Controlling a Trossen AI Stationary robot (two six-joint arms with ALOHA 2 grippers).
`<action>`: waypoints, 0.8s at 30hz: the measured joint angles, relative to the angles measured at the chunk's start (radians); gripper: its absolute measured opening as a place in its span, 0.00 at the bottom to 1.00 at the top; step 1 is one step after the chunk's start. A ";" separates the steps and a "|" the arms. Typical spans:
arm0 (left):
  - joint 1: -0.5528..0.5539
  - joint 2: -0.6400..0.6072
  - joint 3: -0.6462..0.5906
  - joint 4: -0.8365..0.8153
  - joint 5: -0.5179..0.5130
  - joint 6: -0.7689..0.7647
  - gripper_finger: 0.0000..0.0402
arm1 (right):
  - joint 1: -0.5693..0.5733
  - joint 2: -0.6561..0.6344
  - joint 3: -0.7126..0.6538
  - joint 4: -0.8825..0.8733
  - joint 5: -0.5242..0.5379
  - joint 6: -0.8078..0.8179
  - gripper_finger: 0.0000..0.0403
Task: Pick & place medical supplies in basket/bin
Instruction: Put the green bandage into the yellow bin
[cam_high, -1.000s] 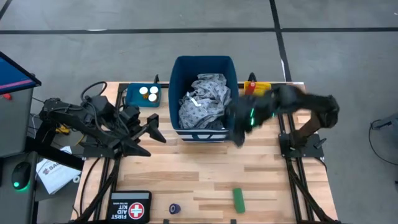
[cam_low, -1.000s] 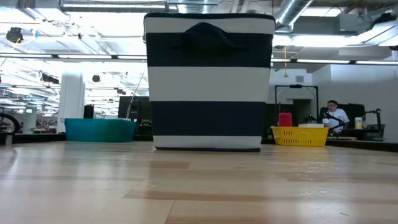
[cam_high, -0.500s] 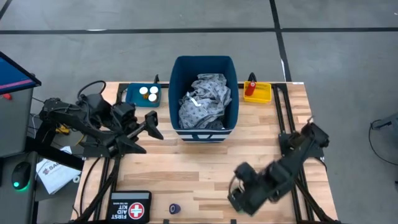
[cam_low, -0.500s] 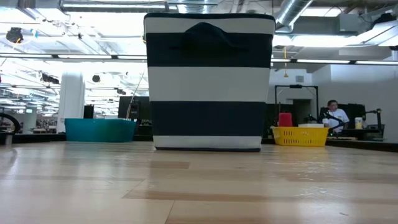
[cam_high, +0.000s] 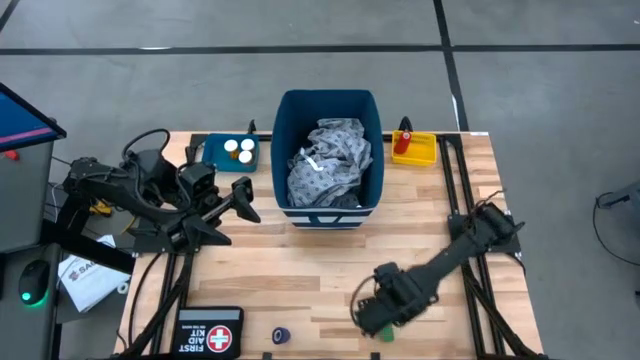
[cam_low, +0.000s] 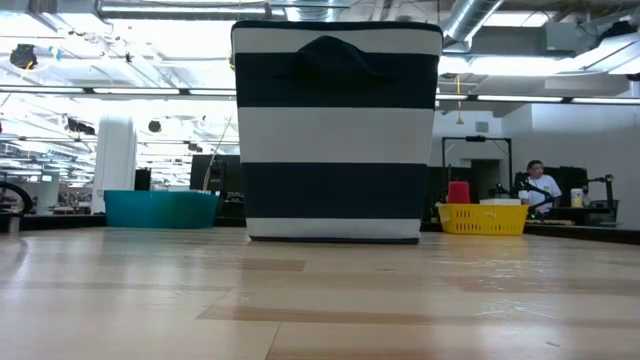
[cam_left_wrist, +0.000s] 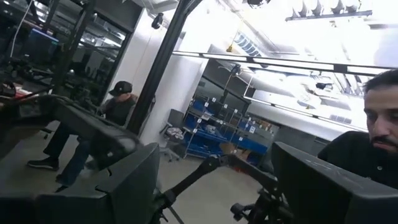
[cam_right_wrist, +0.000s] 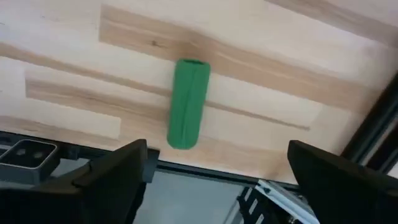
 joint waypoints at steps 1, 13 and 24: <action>0.000 0.000 0.000 0.001 0.000 -0.001 0.75 | -0.017 -0.015 -0.033 0.030 -0.008 -0.022 0.96; -0.089 0.001 0.000 0.002 -0.018 0.023 0.75 | -0.188 -0.213 -0.471 0.399 -0.308 -0.282 0.96; -0.105 0.019 0.001 0.012 -0.034 0.059 0.75 | -0.274 -0.242 -0.750 0.737 -0.596 -0.334 0.93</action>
